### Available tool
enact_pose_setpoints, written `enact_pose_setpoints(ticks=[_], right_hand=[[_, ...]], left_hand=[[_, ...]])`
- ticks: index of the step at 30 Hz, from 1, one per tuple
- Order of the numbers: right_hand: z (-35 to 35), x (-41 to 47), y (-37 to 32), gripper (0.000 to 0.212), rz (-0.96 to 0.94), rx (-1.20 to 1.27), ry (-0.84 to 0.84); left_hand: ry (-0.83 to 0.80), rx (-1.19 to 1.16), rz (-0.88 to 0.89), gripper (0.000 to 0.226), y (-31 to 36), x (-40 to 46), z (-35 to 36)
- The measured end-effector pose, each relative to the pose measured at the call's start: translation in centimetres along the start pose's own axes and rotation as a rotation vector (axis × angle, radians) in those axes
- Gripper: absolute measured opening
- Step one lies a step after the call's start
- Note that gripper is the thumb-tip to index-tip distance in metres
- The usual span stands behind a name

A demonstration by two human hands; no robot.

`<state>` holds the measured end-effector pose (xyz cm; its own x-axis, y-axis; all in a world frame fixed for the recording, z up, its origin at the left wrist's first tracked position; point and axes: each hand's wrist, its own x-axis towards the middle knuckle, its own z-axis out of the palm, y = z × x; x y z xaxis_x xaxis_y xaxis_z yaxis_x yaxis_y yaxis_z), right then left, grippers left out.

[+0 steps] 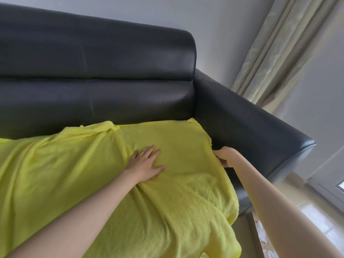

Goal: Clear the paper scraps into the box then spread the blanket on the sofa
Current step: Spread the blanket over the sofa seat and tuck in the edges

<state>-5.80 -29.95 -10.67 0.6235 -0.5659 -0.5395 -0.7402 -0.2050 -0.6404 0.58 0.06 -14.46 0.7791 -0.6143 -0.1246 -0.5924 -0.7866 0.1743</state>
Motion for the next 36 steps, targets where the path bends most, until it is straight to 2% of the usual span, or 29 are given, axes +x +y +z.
enact_pose_setpoints(ticks=[3,7,11,13,15,16,17,19,23,29,32,36], right_hand=[[-0.2,-0.8,0.0,0.039,0.049,-0.004,-0.124],[-0.9,-1.7,0.1,0.029,0.142,-0.019,-0.314],[-1.3,-2.3,-0.3,0.027,0.123,-0.111,-0.319],[-1.7,-3.0,-0.9,0.02,0.07,-0.156,-0.143],[-1.9,-3.7,-1.3,0.007,-0.087,-0.351,0.282],[-2.1,-3.8,-1.4,0.021,-0.186,-0.461,0.52],[-2.1,-3.8,-1.3,0.036,-0.25,-0.528,0.681],[-2.0,-3.3,-1.1,0.05,-0.295,-0.514,0.785],[-1.0,-2.2,-0.6,0.06,-0.198,-0.449,0.659],[2.3,-1.8,1.0,0.069,-0.09,-0.576,0.325],[3.0,-1.3,1.7,0.072,-0.074,-0.538,0.283],[2.6,-0.2,3.6,0.076,-0.143,-0.513,0.26]], left_hand=[[-0.109,-0.014,-0.015,0.074,0.0,-0.6,-1.0],[-0.272,-0.061,0.003,0.08,-0.2,-1.8,-2.8],[-0.369,-0.018,-0.01,0.085,-1.1,-2.8,-3.9],[-0.379,-0.049,-0.061,0.091,-1.8,-3.1,-4.1],[-0.329,-0.15,-0.141,0.1,-2.6,-3.5,-3.9],[-0.285,-0.195,-0.179,0.104,-3.0,-3.7,-3.7],[-0.243,-0.223,-0.214,0.108,-3.4,-4.1,-3.5],[-0.204,-0.248,-0.271,0.115,-4.3,-4.7,-3.0],[-0.239,-0.161,-0.305,0.128,-5.4,-5.6,-1.9],[-0.261,-0.113,-0.259,0.139,-6.0,-6.5,-2.3],[-0.301,-0.073,-0.229,0.142,-7.0,-7.1,-2.6],[-0.356,-0.024,-0.197,0.146,-9.3,-8.2,-3.0]])
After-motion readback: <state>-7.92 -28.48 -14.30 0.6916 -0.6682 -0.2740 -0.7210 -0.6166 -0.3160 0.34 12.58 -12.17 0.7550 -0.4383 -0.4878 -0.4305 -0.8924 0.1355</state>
